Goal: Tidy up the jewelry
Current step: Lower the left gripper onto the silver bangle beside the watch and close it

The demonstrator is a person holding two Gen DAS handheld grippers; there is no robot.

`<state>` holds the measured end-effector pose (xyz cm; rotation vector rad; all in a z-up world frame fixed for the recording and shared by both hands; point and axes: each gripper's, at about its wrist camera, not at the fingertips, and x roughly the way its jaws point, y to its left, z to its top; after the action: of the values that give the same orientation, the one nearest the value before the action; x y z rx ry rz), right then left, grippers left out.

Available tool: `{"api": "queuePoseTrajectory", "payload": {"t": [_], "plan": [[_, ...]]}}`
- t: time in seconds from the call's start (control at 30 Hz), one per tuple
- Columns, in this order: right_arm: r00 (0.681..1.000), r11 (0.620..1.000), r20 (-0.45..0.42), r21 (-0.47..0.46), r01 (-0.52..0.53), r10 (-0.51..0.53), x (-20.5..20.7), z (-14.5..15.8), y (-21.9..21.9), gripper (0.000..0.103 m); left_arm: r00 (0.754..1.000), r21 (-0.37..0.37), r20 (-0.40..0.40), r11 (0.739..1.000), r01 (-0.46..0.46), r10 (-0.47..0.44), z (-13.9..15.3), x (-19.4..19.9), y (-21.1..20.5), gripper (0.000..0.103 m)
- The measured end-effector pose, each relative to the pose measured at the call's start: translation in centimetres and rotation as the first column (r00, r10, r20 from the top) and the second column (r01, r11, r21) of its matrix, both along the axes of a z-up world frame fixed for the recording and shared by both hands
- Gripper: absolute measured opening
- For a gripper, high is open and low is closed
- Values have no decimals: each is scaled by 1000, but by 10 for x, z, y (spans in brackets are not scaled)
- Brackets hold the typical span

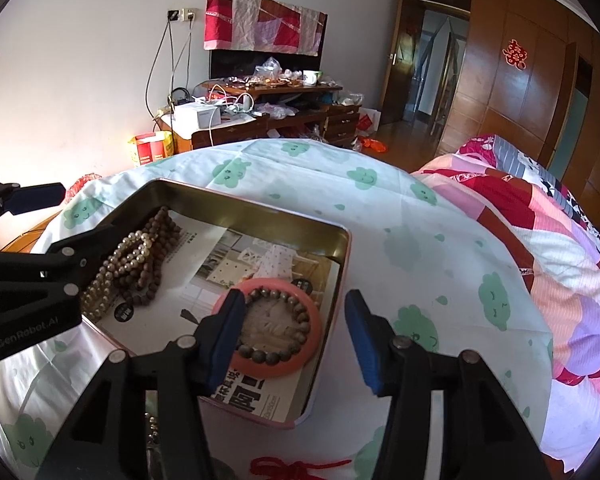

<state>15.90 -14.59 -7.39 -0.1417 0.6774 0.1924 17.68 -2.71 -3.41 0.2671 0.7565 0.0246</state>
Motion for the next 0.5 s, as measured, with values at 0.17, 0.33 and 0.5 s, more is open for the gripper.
{"api": "queuePoseTrajectory", "payload": {"t": [0.17, 0.33, 0.5], "plan": [[1000, 1000, 2, 4, 3, -3, -3, 1, -2, 54, 1000, -2, -4, 1000, -4, 4, -2, -2, 2, 67], [1000, 1000, 5, 6, 6, -6, -6, 2, -3, 58, 1000, -14, -4, 1000, -5, 5, 0, -7, 4, 67], [1000, 1000, 5, 19, 9, -9, -12, 2, -5, 58, 1000, -18, -8, 1000, -2, 2, -1, -13, 3, 67]]}}
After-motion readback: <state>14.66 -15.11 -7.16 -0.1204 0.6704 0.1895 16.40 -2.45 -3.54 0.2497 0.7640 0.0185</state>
